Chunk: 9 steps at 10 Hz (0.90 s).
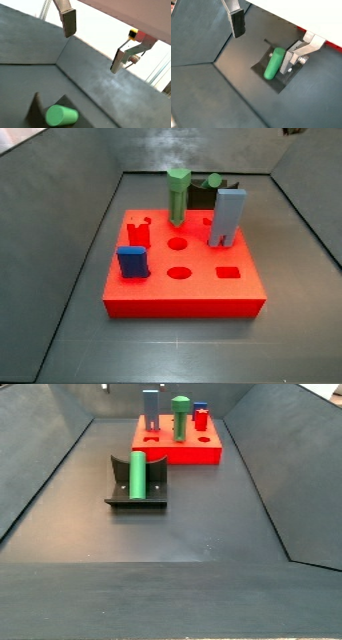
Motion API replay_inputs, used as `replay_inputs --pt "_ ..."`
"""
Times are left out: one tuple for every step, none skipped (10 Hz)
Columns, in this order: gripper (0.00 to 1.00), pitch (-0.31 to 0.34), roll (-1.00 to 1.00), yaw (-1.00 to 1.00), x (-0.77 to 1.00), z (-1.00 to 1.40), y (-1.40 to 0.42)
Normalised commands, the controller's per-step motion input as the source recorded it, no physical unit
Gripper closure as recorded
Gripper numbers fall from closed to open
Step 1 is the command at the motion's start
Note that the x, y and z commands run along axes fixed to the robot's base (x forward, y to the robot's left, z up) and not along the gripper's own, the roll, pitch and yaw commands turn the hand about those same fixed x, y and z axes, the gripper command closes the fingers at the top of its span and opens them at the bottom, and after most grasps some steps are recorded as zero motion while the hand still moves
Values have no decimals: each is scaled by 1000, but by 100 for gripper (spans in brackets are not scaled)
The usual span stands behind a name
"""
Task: Pick up the round object. Move up. Place the round object on the fixture. Regrasp the round object. Move to above the board. Insert the round object.
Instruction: Regrasp the round object.
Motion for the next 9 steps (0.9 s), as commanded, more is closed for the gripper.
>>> replay_inputs --pt "0 153 832 113 89 -16 -39" --pt "0 138 575 139 91 -13 -41" --pt "0 127 445 153 92 -16 -41" --pt "0 84 229 174 80 -6 -26" --pt "0 7 135 280 32 -1000 76" --pt "0 -29 110 268 33 -1000 74" --pt "0 -60 102 242 43 -1000 71" --pt "0 -136 86 168 60 -1000 64" --pt "0 -160 82 137 64 -1000 62"
